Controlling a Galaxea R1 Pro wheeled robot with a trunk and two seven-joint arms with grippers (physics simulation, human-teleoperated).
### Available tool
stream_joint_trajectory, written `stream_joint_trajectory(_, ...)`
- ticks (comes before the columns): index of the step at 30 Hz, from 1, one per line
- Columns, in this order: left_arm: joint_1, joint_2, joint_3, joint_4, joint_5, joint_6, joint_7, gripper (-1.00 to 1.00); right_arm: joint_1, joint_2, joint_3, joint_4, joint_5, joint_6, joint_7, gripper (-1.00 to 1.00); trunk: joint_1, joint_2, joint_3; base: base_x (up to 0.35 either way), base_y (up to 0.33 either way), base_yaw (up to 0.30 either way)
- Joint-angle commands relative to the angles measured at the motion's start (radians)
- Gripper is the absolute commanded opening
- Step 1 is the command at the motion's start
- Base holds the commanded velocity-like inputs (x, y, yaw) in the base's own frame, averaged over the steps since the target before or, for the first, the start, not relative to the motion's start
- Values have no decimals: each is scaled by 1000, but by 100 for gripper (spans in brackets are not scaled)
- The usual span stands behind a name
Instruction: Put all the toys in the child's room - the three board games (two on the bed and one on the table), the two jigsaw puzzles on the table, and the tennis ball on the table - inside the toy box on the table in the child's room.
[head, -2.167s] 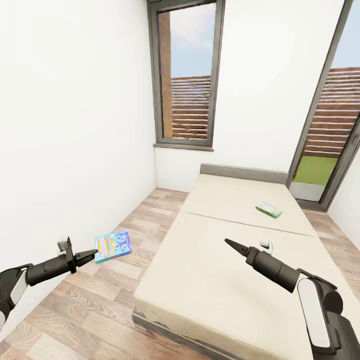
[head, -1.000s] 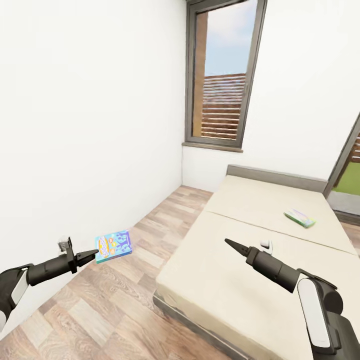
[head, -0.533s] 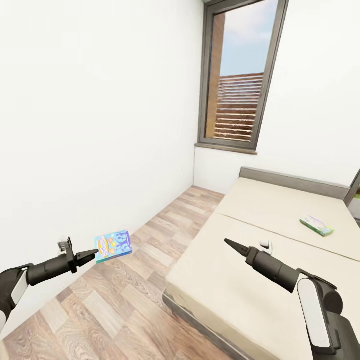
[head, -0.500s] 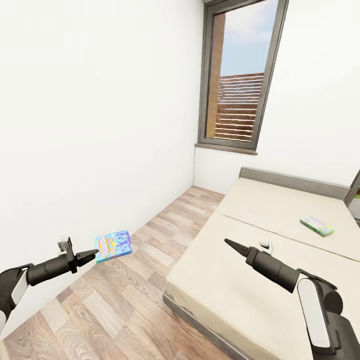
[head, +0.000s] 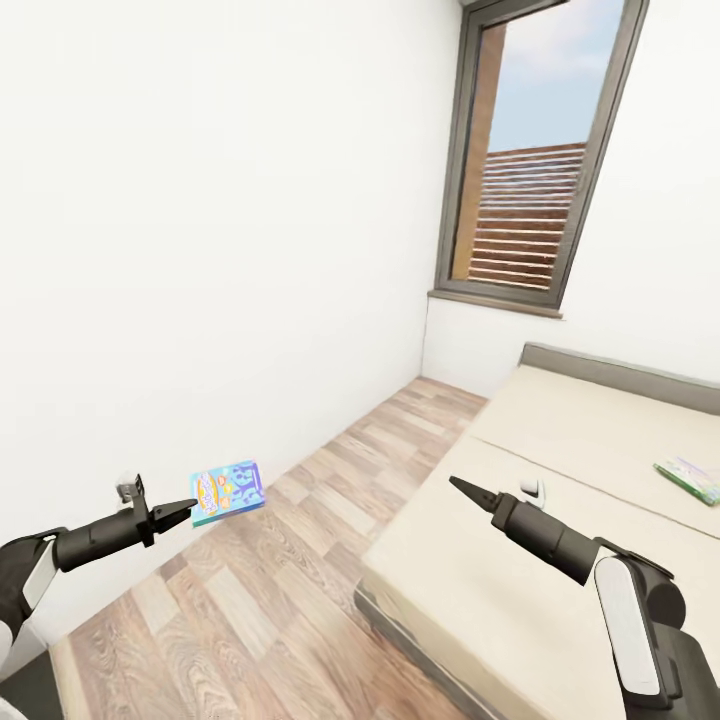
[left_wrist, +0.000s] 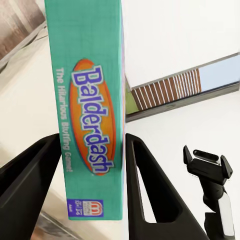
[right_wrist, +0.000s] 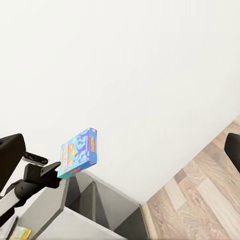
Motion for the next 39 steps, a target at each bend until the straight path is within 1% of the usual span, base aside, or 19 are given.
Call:
stream_joint_trajectory(1,-1,0,1,0,1,10,-2,-100,-1,0,-2,0,2,4,5,100,-4,6,2,0,0,291)
stream_joint_trajectory(9,-1,-2,1,0,1,10,-2,-100,-1,0,-2,0,2,3,5,100,-35,62,27,0,0,291)
stream_joint_trajectory(16,-1,0,-10,0,1,10,-2,-100,0,0,-1,0,2,3,4,100,-61,111,49,0,0,291)
stream_joint_trajectory(39,-1,-1,-12,0,1,10,-2,-100,-1,-1,-2,0,2,5,6,100,-150,272,121,0,0,291)
